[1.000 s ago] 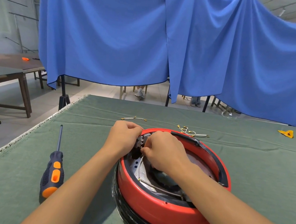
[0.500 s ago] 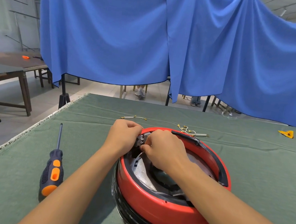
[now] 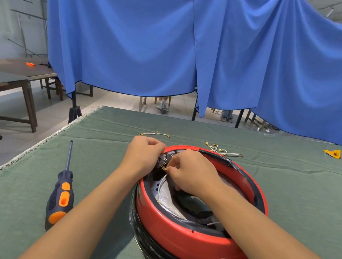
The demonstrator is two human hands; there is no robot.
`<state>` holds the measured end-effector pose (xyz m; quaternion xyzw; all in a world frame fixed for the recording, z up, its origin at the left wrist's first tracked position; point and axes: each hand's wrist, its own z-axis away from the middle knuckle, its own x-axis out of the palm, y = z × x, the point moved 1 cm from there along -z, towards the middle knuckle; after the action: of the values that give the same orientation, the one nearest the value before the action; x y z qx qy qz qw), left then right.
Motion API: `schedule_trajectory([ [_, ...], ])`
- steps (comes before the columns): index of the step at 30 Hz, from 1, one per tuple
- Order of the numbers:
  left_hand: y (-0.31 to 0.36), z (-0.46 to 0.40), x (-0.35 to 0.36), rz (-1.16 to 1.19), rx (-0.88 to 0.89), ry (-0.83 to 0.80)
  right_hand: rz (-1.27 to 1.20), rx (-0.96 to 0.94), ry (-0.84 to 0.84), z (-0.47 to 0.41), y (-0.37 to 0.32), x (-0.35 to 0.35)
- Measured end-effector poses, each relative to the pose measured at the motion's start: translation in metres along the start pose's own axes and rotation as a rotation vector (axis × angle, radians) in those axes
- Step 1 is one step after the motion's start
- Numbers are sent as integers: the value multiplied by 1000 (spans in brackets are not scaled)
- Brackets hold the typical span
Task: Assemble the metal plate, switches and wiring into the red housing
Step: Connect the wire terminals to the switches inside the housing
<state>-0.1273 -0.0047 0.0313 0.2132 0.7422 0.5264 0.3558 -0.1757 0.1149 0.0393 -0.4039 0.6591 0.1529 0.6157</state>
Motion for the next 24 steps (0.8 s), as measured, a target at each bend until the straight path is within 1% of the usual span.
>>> schedule_trajectory([
  [11,1,1,0,-5,11,-1,-21,57,-30,-1,2,2],
  [16,1,0,0,-10,6,-2,-63,65,-79,-2,5,2],
  [24,0,-1,0,-22,2,0,-53,97,-89,-3,1,3],
])
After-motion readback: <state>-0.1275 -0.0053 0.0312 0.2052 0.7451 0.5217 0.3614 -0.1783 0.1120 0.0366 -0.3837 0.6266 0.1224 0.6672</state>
